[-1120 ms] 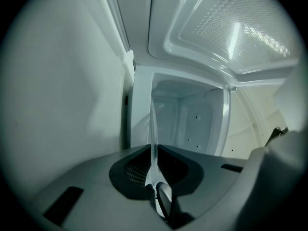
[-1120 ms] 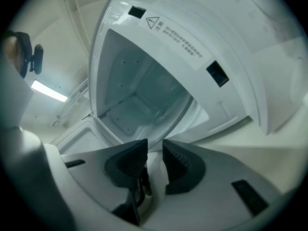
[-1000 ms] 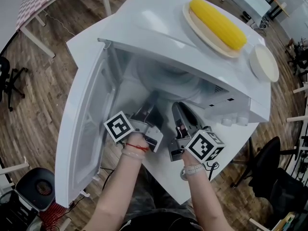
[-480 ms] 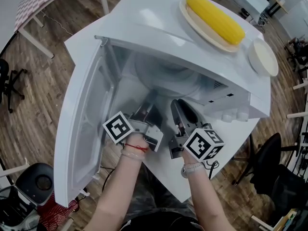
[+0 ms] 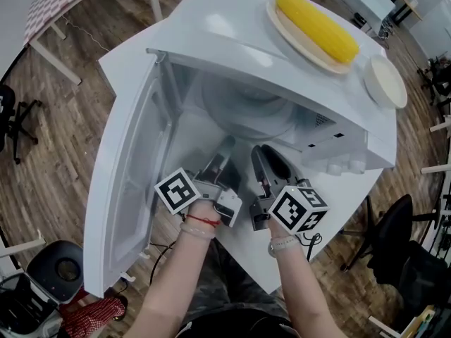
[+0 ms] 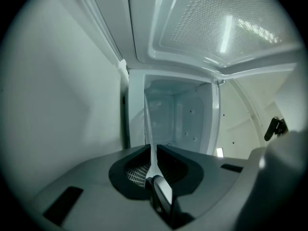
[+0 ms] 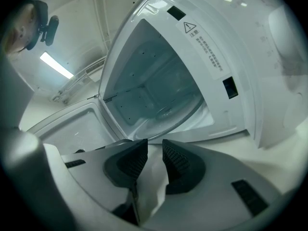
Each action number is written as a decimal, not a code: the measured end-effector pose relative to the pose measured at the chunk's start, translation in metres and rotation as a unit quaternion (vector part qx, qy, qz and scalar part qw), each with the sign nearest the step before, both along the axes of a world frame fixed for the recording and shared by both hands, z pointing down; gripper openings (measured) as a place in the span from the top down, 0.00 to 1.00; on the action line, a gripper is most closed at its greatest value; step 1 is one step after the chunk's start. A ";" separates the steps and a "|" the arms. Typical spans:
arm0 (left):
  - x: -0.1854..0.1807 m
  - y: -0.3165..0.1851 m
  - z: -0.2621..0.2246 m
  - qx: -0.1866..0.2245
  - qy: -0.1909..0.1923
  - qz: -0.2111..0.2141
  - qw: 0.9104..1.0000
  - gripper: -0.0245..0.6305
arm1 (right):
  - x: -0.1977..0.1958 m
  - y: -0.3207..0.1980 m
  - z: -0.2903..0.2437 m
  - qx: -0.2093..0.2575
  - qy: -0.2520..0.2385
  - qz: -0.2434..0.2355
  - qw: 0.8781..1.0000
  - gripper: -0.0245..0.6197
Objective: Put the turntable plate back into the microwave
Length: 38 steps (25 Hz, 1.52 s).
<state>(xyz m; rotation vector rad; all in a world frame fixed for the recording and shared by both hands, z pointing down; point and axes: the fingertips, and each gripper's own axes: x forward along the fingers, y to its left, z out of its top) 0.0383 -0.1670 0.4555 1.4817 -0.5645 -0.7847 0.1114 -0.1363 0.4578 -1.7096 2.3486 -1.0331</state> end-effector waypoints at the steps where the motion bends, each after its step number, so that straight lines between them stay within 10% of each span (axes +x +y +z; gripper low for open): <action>1: 0.001 0.002 0.000 0.000 -0.001 0.003 1.000 0.89 | -0.001 0.001 0.000 0.000 0.004 -0.002 1.000 0.79; 19: 0.021 0.047 -0.015 0.132 -0.199 0.080 0.968 0.93 | -0.012 0.042 -0.022 0.040 0.100 -0.070 0.992 0.89; 29: 0.021 0.075 -0.026 0.202 -0.334 0.102 0.915 0.94 | -0.022 0.072 -0.047 0.078 0.133 -0.099 0.983 0.90; 38: 0.019 0.117 -0.046 0.242 -0.367 0.111 0.891 0.94 | -0.039 0.113 -0.071 0.105 0.139 -0.141 0.975 0.90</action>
